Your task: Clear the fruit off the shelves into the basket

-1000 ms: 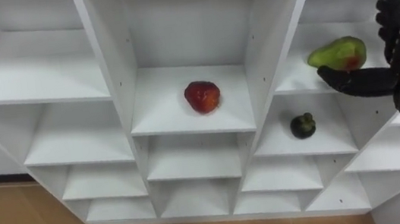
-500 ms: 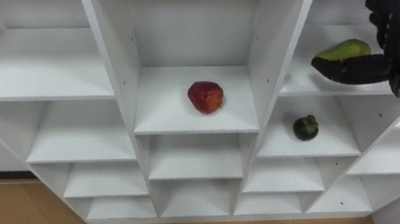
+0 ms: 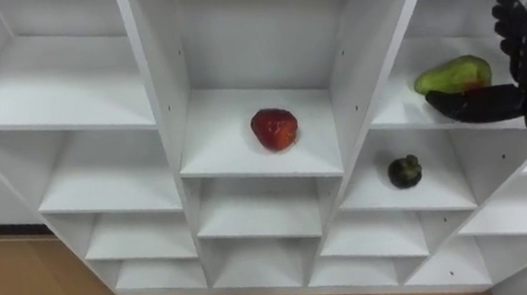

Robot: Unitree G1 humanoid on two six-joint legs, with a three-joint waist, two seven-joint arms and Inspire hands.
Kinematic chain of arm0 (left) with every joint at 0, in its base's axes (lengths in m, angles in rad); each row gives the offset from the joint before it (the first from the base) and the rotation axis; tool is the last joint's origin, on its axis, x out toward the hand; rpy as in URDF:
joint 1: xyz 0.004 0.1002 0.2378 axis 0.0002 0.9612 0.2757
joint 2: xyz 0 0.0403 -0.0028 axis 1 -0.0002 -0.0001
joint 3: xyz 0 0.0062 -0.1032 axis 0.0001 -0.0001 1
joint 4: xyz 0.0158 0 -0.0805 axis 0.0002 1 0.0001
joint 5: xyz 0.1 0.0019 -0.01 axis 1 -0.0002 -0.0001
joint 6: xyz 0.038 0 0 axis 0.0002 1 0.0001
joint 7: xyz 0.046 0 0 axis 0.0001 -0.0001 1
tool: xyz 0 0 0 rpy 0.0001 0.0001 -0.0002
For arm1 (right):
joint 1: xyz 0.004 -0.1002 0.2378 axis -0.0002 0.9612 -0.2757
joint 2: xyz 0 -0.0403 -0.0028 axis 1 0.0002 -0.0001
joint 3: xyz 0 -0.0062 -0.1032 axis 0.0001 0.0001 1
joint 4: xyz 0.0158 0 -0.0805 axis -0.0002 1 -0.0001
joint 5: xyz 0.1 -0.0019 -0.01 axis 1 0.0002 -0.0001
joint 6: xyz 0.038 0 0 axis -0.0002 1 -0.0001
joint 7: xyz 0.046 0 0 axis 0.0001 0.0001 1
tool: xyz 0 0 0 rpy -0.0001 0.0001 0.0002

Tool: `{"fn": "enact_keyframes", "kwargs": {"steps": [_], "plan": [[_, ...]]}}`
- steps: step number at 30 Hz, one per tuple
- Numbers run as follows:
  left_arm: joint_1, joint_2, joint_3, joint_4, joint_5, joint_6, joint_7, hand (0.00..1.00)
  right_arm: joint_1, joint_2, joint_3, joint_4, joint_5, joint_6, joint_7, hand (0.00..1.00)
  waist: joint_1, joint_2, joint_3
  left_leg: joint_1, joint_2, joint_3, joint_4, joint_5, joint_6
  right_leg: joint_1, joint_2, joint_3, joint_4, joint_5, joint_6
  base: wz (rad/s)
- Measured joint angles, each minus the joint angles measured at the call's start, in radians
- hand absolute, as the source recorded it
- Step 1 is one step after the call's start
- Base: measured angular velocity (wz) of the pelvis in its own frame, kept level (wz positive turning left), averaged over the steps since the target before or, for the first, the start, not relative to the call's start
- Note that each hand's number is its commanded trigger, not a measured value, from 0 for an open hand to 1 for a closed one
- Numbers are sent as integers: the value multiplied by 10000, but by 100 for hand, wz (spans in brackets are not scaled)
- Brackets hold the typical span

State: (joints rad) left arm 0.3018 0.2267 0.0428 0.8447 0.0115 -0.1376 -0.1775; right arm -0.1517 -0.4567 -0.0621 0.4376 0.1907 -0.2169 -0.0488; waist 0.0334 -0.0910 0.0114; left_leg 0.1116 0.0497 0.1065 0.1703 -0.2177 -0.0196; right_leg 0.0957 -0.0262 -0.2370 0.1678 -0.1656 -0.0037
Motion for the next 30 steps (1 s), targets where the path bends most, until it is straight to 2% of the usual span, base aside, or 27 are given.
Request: {"fn": "enact_keyframes", "kwargs": {"steps": [6, 12, 16, 19, 30], "plan": [[-4, 41, 0, -19, 0, 4, 3, 100, 6, 0, 10, 301, -1, 128, 92, 0, -23, -19, -10, 11, -23, 18, -1, 7, 12, 5, -13, 87, -11, -6, 9, 0], [2, 221, 0, -22, 14, 15, 102, 100, 7, 0, 19, 310, -6, 249, 323, 0, -63, -161, -104, 14, -38, -31, -2, 11, 19, 18, -18, 117, -7, -8, 12, 1], [-2, 310, -78, -6, -1, 61, 171, 100, 5, -2, 98, 638, -25, 249, 490, 0, -35, -158, -102, 40, -38, -44, 3, 11, 19, 69, -21, 99, -6, -8, 12, 4], [33, 308, -82, 6, 2, 79, 174, 100, 17, -2, 117, 999, -86, 241, 576, 0, -58, -110, -71, 23, -43, -89, 16, 12, 21, 71, -25, 96, -3, -7, 12, 0], [-43, 305, -75, -13, 24, 169, 169, 100, 4, -9, 108, 984, -888, 212, 754, 0, -47, -97, -85, -6, -70, -141, 37, 23, 38, 63, -37, 105, -8, -10, 16, 0]]}}
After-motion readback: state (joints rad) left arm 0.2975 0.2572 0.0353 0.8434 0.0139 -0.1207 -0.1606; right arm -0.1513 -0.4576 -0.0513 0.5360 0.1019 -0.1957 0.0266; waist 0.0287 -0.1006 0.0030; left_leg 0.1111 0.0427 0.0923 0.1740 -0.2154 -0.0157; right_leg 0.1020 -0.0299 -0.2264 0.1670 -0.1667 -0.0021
